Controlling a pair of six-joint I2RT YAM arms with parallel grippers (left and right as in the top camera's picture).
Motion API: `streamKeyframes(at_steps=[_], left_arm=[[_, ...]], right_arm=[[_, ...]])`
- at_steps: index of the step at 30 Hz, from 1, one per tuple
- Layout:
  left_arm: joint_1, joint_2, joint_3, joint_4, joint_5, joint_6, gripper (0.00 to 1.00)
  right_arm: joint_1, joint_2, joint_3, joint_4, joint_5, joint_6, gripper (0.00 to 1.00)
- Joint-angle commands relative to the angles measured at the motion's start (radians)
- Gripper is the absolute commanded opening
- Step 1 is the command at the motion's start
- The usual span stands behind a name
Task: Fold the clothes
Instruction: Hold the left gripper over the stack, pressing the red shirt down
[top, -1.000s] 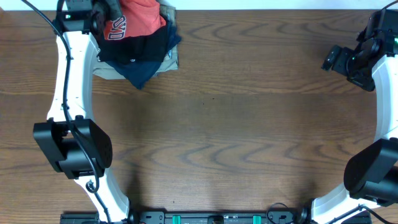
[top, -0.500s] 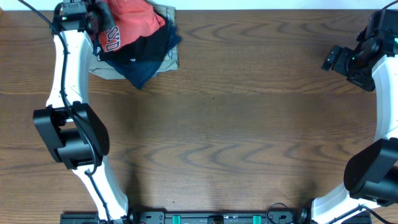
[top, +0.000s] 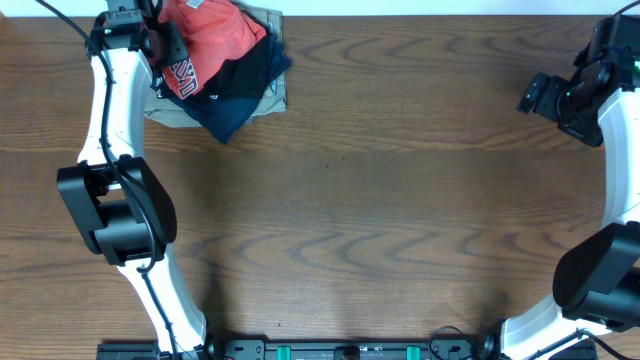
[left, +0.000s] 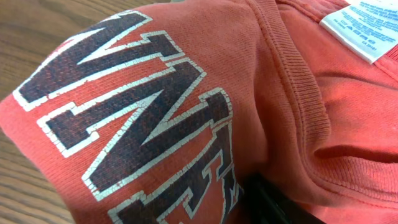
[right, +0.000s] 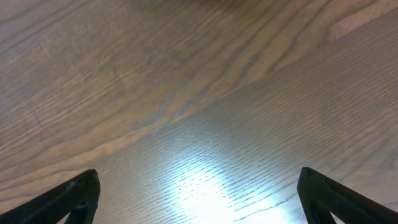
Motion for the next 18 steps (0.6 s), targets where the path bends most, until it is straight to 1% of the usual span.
streamKeyframes(at_steps=[1,4,6,15,18], left_arm=[[0.000,-0.011,0.015,-0.016,-0.016,-0.005,0.50],[0.000,-0.035,0.015,-0.028,-0.017,-0.005,0.51],[0.000,-0.052,0.015,-0.035,-0.019,-0.005,0.57],[0.000,-0.131,0.015,-0.048,-0.018,-0.006,0.57],[-0.005,-0.144,0.015,-0.082,-0.018,-0.013,0.58]], right_arm=[[-0.001,0.002,0.003,-0.001,0.010,-0.005,0.99],[-0.001,0.002,0.003,-0.001,0.010,-0.005,0.99],[-0.001,0.002,0.003,-0.001,0.010,-0.005,0.99],[-0.001,0.002,0.003,-0.001,0.009,-0.005,0.99],[-0.001,0.002,0.003,-0.001,0.010,-0.005,0.99]])
